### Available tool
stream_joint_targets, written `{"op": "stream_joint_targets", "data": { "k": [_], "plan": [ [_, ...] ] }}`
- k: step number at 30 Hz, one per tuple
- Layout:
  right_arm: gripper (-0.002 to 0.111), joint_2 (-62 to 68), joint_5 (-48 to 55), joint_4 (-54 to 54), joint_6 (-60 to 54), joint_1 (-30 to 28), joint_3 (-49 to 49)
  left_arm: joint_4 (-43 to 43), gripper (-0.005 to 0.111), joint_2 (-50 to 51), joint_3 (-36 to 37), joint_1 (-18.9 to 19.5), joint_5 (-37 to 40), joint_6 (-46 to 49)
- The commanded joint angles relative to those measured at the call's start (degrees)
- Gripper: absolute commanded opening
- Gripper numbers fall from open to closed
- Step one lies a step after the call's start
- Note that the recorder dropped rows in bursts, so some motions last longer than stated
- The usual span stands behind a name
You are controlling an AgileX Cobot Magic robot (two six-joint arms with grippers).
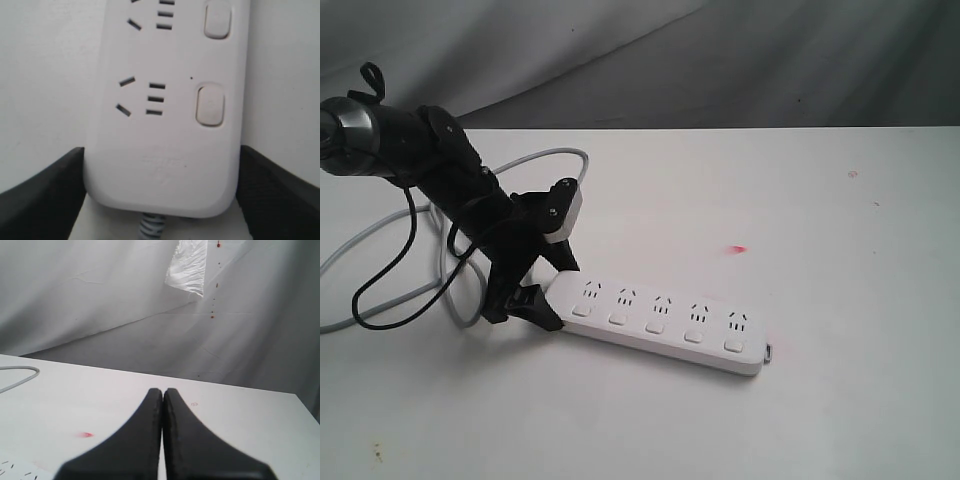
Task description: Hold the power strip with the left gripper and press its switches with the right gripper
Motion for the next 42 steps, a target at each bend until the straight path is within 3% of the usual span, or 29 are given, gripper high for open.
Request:
{"op": "stream_joint_targets", "data": {
  "k": [1,8,20,32,38,42],
  "plan": [
    [0.000,-0.3,3.8,0.2,0.2,-0.4,-0.9,1.4,0.067,-0.1,-0.1,-0.2,0.0,-0.3],
    [0.000,2.3,25.3,-0.2,0.2,-0.4,-15.8,1.4,0.067,-0.1,-0.1,-0.2,0.0,-0.3],
    [0.000,28.1,37.5,-1.1,0.3,2.4,-38.8,1.4,0.067,-0.1,-0.1,-0.2,0.0,-0.3],
    [0.000,51.9,37.7,2.5,-0.2,20.4,-41.6,1.4,0.067,-0.1,-0.1,-0.2,0.0,-0.3],
    [0.000,63.3,30.9,11.3,-14.2,25.1,-43.5,1.4,0.067,-0.1,-0.1,-0.2,0.0,-0.3],
    [0.000,70.2,31.3,13.6,-21.9,25.2,-49.3,1.4,0.067,-0.1,-0.1,-0.2,0.0,-0.3]
  ]
}}
